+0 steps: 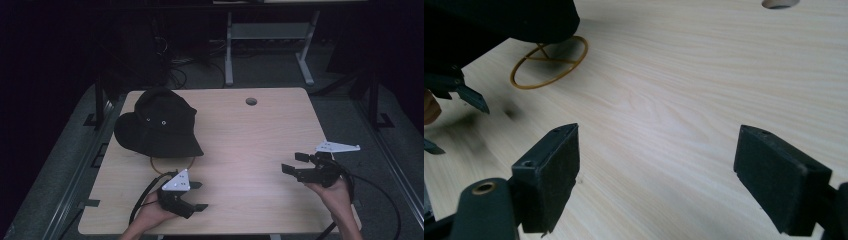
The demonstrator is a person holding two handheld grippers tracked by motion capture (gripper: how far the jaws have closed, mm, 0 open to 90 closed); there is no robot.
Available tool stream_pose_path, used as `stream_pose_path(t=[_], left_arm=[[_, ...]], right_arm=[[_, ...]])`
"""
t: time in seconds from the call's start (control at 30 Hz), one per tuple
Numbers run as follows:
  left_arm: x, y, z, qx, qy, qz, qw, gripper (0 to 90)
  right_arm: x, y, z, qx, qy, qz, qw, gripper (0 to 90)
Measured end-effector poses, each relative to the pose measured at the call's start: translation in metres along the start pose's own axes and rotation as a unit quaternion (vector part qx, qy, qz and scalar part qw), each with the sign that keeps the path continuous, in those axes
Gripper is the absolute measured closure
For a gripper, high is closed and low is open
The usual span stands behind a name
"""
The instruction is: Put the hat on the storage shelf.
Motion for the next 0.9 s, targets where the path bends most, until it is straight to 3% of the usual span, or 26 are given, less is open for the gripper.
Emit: stream_pose_path(t=[0.3, 0.67, 0.9], left_arm=[[0.004, -0.001, 0.003, 0.002, -0.008, -0.009, 0.9999, 27.5], [0.007, -0.003, 0.005, 0.003, -0.017, -0.016, 0.9997, 25.7], [0.008, -0.004, 0.005, 0.0, -0.023, -0.021, 0.9995, 25.6]], right_arm=[[0.002, -0.007, 0.015, -0.014, 0.007, -0.005, 0.9999, 18.1], [-0.005, -0.021, 0.045, -0.023, 0.025, 0.011, 0.9994, 18.1], [-0.003, -0.027, 0.055, -0.022, 0.011, 0.022, 0.9995, 18.0]])
Point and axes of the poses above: each handheld gripper's, and its own axes: y roughly forward along the jaws, z roughly out of its underside, x roughly to its left, the point moved 10 cm from there along y, roughly forward along the jaws, and after that the axes turned 7 degrees about -z, right-handed, at the moved point
